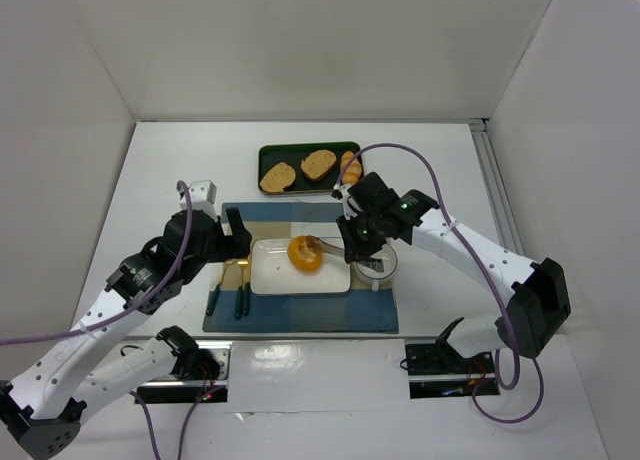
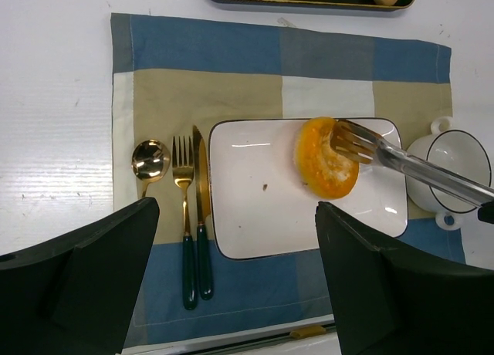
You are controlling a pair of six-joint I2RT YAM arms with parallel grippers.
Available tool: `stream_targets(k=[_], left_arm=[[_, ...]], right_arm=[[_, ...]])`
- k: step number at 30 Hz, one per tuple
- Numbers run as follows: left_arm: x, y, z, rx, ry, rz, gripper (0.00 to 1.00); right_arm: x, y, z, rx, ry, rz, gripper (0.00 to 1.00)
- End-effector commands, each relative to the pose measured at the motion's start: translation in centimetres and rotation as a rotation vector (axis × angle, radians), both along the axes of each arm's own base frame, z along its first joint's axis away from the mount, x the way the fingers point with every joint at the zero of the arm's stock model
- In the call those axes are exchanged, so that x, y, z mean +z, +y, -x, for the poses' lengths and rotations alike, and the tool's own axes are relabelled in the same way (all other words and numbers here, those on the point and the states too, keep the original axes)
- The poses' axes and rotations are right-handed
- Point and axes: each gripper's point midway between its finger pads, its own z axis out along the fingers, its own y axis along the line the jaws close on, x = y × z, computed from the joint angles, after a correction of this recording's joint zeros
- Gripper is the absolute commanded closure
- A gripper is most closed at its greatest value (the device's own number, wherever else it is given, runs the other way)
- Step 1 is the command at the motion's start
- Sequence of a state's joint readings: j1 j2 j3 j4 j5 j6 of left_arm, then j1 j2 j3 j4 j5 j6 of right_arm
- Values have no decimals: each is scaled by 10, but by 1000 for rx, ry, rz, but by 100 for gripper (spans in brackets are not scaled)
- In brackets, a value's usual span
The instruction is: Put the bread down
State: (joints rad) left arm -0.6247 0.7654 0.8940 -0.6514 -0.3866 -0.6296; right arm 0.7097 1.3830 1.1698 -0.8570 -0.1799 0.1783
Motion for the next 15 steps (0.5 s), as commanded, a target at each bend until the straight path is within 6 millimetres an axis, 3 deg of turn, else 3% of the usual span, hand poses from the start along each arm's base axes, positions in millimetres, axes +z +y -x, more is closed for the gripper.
stream_targets(k=[1,15], left_arm=[[12,-2,0,-11,-40,28,4],[8,-1,5,-14,-28,34,4]], right_arm=[[7,6,5,27,1,-20,81],[18,4,6,15,-30,-42,58]])
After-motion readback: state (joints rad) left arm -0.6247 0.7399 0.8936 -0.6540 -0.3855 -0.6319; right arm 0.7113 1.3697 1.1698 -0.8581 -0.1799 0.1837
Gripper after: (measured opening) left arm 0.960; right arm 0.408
